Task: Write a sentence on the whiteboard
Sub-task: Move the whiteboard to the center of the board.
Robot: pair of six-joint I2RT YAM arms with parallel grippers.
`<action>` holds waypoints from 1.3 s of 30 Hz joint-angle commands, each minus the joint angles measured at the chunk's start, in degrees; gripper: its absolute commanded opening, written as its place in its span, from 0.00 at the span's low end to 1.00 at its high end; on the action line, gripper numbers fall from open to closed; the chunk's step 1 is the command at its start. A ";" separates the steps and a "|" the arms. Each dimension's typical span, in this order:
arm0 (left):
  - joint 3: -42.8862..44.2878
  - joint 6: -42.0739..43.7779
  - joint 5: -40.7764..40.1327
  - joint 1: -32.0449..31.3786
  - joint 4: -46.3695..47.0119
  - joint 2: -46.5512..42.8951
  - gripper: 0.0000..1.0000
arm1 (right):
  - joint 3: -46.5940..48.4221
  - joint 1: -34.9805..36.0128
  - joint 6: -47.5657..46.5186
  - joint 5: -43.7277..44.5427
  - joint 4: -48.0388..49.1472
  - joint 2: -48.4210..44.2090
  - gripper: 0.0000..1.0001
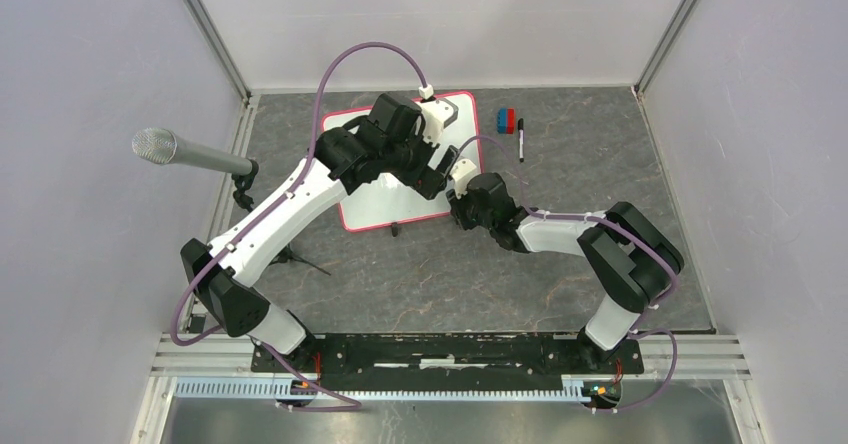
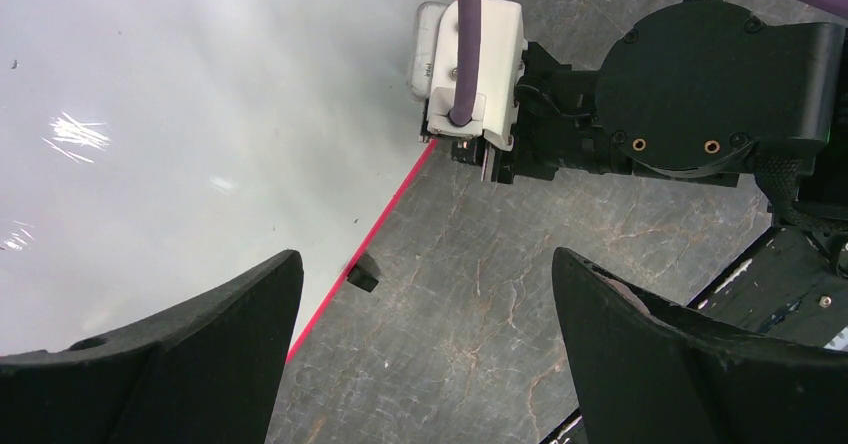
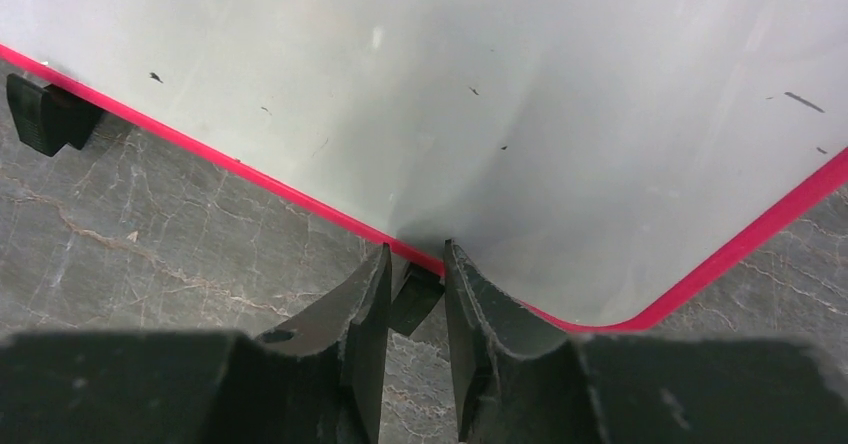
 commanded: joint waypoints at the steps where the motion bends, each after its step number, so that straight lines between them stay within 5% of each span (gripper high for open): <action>1: -0.04 -1.62 -0.94 -0.03 2.69 -2.03 1.00 | -0.65 -0.26 -1.14 1.61 -3.27 -0.17 0.28; 9: 0.29 -1.28 -0.68 -0.04 2.61 -1.81 1.00 | -0.52 -0.42 -1.90 0.46 -7.21 -0.86 0.00; 29: 0.69 0.80 1.82 -0.05 2.25 -1.84 1.00 | -8.10 -5.55 -10.73 -3.90 -9.30 -11.01 0.00; 31: 0.67 0.83 2.04 -0.04 2.26 -1.83 1.00 | -7.95 -6.15 -11.38 -4.37 -9.88 -11.66 0.09; 35: 0.73 0.99 2.30 -0.04 2.26 -1.83 1.00 | -9.39 -6.21 -11.07 -6.04 -9.91 -14.45 0.56; 39: 0.60 0.91 2.55 -0.04 2.26 -1.84 1.00 | -10.86 -6.16 -9.98 -5.88 -10.09 -16.85 0.58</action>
